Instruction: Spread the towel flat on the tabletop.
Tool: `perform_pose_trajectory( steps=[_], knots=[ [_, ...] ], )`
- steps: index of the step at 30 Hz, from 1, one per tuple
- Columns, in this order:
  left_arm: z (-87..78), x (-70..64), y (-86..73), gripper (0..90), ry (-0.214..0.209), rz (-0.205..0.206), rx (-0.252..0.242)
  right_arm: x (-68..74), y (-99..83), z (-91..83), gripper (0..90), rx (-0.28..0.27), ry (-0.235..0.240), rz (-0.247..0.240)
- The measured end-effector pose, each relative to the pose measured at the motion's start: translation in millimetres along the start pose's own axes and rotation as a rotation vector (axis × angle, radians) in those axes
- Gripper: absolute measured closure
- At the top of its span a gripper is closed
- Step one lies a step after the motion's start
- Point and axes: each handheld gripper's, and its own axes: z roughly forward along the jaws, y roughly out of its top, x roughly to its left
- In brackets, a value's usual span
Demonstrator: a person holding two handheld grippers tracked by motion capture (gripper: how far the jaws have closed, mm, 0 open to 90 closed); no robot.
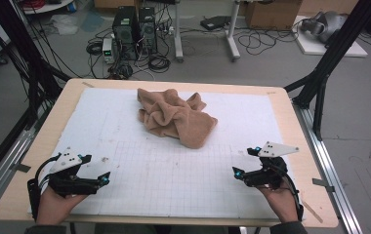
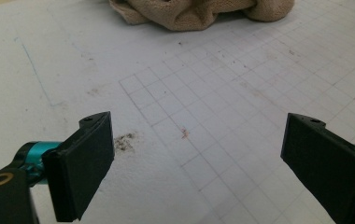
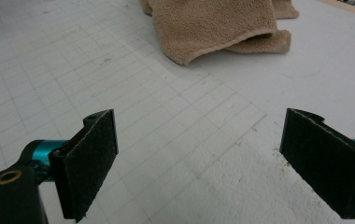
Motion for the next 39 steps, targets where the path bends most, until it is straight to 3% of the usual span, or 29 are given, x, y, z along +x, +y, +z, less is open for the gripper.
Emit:
perform_pose_trajectory(
  steps=[11,21,24,36,39],
  knots=[
    [3.7,-0.2,2.9,10.1,-0.010,-0.007,-0.001,-4.7,33.4,25.5,10.5,0.012,0.030,-0.032],
    [10.8,-2.2,5.7,10.5,-0.032,-0.012,-0.001,-4.7,68.7,68.0,10.9,0.046,0.054,-0.072],
    [13.0,-2.5,6.2,10.5,-0.038,-0.008,0.002,-3.7,75.9,85.3,17.0,0.066,0.076,-0.082],
    [20.1,-5.1,6.0,10.9,-0.052,-0.008,0.006,4.9,79.9,155.9,34.4,0.172,0.093,-0.126],
    [22.8,-6.3,6.1,11.1,-0.059,-0.011,0.005,6.0,78.1,164.6,36.5,0.196,0.088,-0.136]
  ],
)
